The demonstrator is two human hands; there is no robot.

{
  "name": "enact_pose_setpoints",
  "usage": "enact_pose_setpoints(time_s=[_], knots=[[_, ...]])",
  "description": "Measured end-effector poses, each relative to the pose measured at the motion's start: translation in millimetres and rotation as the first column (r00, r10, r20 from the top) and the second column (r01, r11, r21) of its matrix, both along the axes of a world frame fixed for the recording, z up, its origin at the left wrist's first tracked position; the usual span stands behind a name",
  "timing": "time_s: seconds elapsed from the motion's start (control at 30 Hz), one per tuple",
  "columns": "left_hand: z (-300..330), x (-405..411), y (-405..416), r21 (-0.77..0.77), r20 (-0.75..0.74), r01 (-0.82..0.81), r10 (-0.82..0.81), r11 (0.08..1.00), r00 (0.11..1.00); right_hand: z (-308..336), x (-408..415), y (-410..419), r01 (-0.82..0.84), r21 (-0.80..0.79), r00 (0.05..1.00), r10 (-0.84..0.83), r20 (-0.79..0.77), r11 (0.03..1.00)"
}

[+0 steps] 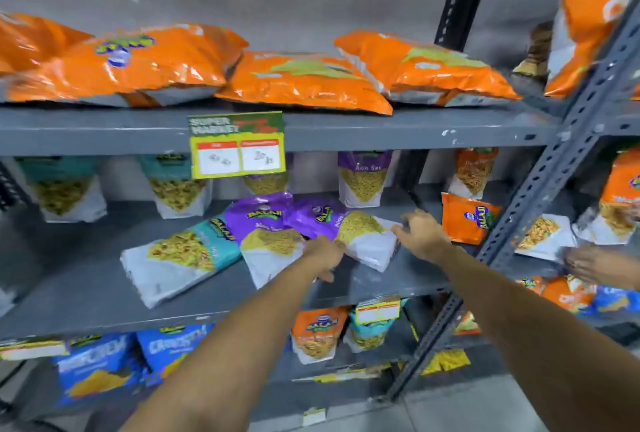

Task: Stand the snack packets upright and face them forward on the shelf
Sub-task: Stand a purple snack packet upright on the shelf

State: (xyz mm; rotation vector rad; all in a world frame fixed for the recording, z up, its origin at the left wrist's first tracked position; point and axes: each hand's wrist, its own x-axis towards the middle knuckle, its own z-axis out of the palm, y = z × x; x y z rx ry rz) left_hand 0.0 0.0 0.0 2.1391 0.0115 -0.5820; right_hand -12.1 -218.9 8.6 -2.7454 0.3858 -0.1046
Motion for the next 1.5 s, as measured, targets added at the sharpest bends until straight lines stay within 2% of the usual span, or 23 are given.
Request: enact_pose_setpoints(time_s=[0.1,0.2,0.3,0.33,0.4,0.47,0.63,0.73,0.83,0.97,1.1,1.23,1.37,1.5], knots=[[-18,11,-37,-0.292,-0.260,-0.154,0.076,0.944,0.962,-4,34,-20,0.061,0.160,0.997,-0.053,-0.058,0.985],[-31,9,-59,-0.386,-0.380,-0.295,0.141,0.874,0.914,-7,68,-30,0.137,0.348,0.990,-0.116,-0.081,0.927],[-46,18,-74,-0.418,-0.465,-0.487,0.280,0.767,0.840,-24,94,-49,0.047,0.408,0.976,0.045,-0.212,0.912],[-51,22,-76,-0.424,-0.469,-0.531,0.324,0.734,0.822,-30,97,-52,0.038,0.464,0.950,0.111,-0.291,0.885],[-60,32,-80,-0.443,-0.471,-0.565,0.355,0.697,0.807,-40,96,-52,0.144,0.550,0.884,0.143,-0.444,0.823],[-69,37,-82,-0.469,-0.483,-0.585,0.363,0.662,0.797,-51,99,-54,0.177,0.612,0.849,0.195,-0.492,0.771],[-76,28,-75,-0.600,-0.391,-0.536,0.367,0.594,0.844,-60,84,-61,0.087,0.748,0.872,0.312,-0.376,0.658],[-74,4,-66,-0.657,-0.308,-0.441,0.315,0.612,0.898,-70,47,-59,0.017,0.781,0.932,0.272,-0.238,0.625],[-76,-18,-53,-0.661,-0.138,-0.314,0.302,0.682,0.943,-76,1,-54,-0.033,0.834,0.977,0.192,-0.089,0.551],[-72,-38,-35,-0.578,0.080,-0.137,0.223,0.805,0.972,-78,-53,-39,-0.151,0.874,0.984,0.159,0.085,0.462],[-64,-45,-27,-0.515,0.184,-0.073,0.193,0.854,0.964,-74,-67,-31,-0.224,0.880,0.972,0.159,0.172,0.419],[-49,-27,-39,-0.456,0.262,-0.077,0.217,0.887,0.940,-61,-48,-41,-0.263,0.858,0.964,0.160,0.213,0.442],[-39,11,-68,-0.346,0.373,-0.072,0.208,0.936,0.904,-56,-4,-65,-0.279,0.784,0.960,0.133,0.248,0.555],[-38,42,-96,-0.272,0.425,-0.057,0.173,0.961,0.888,-74,41,-81,-0.240,0.745,0.956,0.015,0.294,0.622]])
